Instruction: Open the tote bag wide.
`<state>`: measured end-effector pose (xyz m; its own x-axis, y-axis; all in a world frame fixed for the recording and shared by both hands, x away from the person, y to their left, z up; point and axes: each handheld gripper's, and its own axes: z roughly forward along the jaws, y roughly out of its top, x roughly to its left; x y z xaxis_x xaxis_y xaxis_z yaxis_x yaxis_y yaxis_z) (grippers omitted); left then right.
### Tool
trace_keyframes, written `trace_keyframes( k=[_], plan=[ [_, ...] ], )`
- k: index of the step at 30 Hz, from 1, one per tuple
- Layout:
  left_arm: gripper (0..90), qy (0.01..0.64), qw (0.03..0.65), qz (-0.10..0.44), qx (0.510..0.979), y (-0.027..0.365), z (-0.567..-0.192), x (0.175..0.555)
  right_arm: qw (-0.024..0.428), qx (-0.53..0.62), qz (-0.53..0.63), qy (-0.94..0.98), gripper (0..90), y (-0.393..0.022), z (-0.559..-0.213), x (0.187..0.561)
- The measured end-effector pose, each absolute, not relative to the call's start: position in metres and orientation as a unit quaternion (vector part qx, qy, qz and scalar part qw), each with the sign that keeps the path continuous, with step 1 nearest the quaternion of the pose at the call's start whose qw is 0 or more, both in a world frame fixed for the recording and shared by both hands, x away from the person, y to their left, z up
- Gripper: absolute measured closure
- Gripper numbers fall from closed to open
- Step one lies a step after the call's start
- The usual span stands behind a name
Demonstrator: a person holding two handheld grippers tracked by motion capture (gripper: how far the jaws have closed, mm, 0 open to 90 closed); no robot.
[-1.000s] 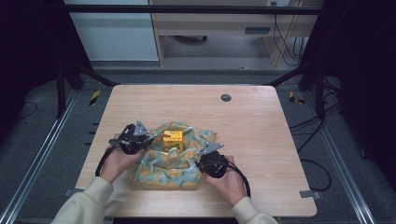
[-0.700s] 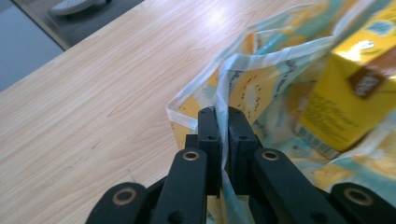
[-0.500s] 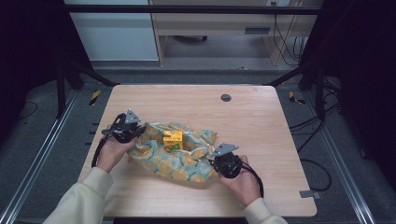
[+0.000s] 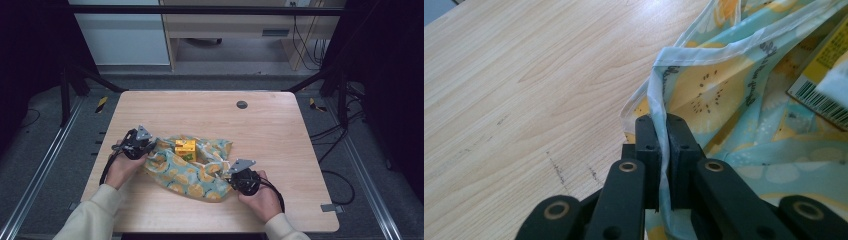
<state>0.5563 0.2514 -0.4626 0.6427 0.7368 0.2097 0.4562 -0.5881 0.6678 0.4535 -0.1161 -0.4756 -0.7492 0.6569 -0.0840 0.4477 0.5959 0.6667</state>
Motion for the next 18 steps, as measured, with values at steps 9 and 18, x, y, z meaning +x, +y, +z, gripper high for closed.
trace_keyframes(
  k=[9,18],
  plan=[
    [87.2,0.345,0.284,0.245,0.860,0.253,-0.472,0.556,0.173,0.316,0.299,0.883,89.4,-0.117,-0.480,0.458],
    [89.4,0.343,0.269,0.247,0.865,0.253,-0.477,0.557,0.188,0.329,0.282,0.882,89.6,-0.124,-0.486,0.467]
  ],
)
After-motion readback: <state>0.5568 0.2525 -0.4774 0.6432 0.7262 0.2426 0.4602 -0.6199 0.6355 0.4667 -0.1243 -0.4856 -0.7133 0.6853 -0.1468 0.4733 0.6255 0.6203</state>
